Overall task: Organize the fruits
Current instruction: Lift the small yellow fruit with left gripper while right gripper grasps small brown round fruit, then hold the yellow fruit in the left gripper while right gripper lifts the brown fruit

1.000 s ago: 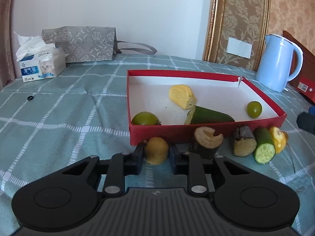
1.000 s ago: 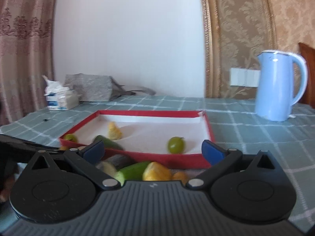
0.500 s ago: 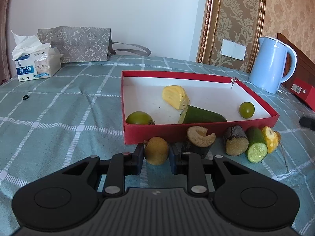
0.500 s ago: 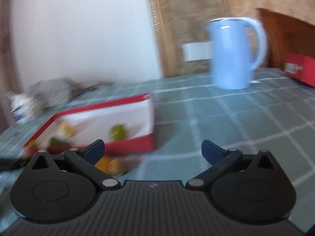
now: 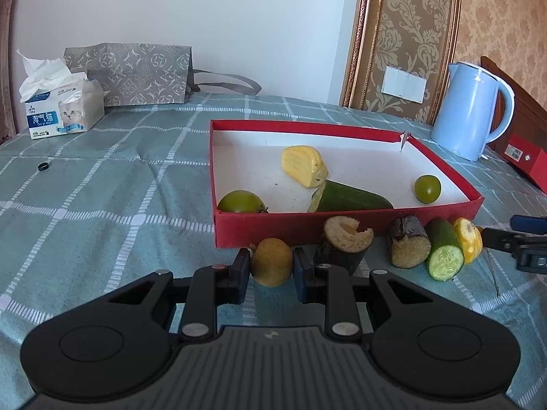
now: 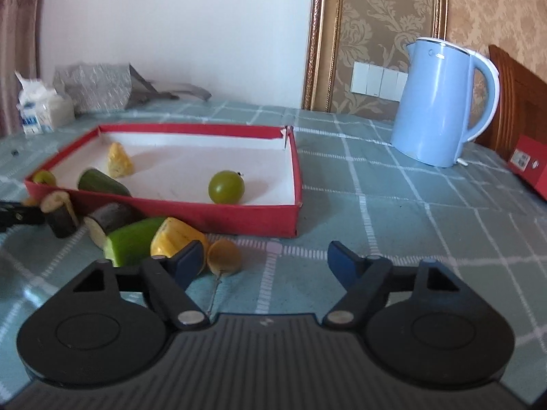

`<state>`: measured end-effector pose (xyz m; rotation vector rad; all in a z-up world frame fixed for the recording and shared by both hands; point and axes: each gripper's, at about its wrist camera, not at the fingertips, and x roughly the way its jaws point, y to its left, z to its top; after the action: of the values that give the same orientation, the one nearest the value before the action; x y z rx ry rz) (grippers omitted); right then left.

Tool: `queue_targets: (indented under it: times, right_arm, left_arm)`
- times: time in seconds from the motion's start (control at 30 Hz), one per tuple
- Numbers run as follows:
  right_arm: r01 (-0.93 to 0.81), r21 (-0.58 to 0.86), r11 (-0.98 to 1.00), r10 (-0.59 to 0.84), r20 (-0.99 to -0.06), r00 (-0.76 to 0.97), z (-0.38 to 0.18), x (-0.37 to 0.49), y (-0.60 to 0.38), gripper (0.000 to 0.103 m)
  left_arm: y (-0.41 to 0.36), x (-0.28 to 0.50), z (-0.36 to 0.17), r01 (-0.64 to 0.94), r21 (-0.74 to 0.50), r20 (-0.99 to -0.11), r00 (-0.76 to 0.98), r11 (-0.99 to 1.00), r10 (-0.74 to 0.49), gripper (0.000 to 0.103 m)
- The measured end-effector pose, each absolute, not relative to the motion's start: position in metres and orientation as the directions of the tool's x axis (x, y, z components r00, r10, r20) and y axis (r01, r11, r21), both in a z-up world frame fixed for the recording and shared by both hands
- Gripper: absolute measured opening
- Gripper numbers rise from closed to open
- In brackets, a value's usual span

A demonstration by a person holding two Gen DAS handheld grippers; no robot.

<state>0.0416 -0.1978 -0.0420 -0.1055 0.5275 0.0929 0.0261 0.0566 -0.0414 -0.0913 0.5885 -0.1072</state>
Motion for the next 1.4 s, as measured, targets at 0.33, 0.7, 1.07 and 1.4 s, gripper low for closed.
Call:
queue_targets:
  times: [0.33, 0.7, 1.07, 1.4]
  right_arm:
    - [-0.086, -0.140, 0.986, -0.004, -0.540, 0.842, -0.048, 0.063, -0.185, 0.073]
    - [-0.145, -0.128, 0.981, 0.051, -0.553, 0.832, -0.054, 0.061, -0.182, 0.027]
    - [-0.126, -0.114, 0.986, 0.043, -0.548, 0.835, -0.054, 0.059, -0.187, 0.024]
    - [-0.138, -0.109, 0.984, 0.058, -0.541, 0.839, -0.053, 0.056, -0.186, 0.024]
  left_arm:
    - [0.055, 0.027, -0.042, 0.078, -0.120, -0.552, 0.823, 0.990, -0.131, 0.026]
    - [0.056, 0.027, -0.042, 0.078, -0.120, -0.552, 0.823, 0.990, -0.132, 0.026]
    - [0.056, 0.026, -0.042, 0.078, -0.121, -0.552, 0.823, 0.990, -0.132, 0.026]
    - [0.057, 0.026, -0.042, 0.063, -0.121, -0.554, 0.824, 0.991, -0.120, 0.026]
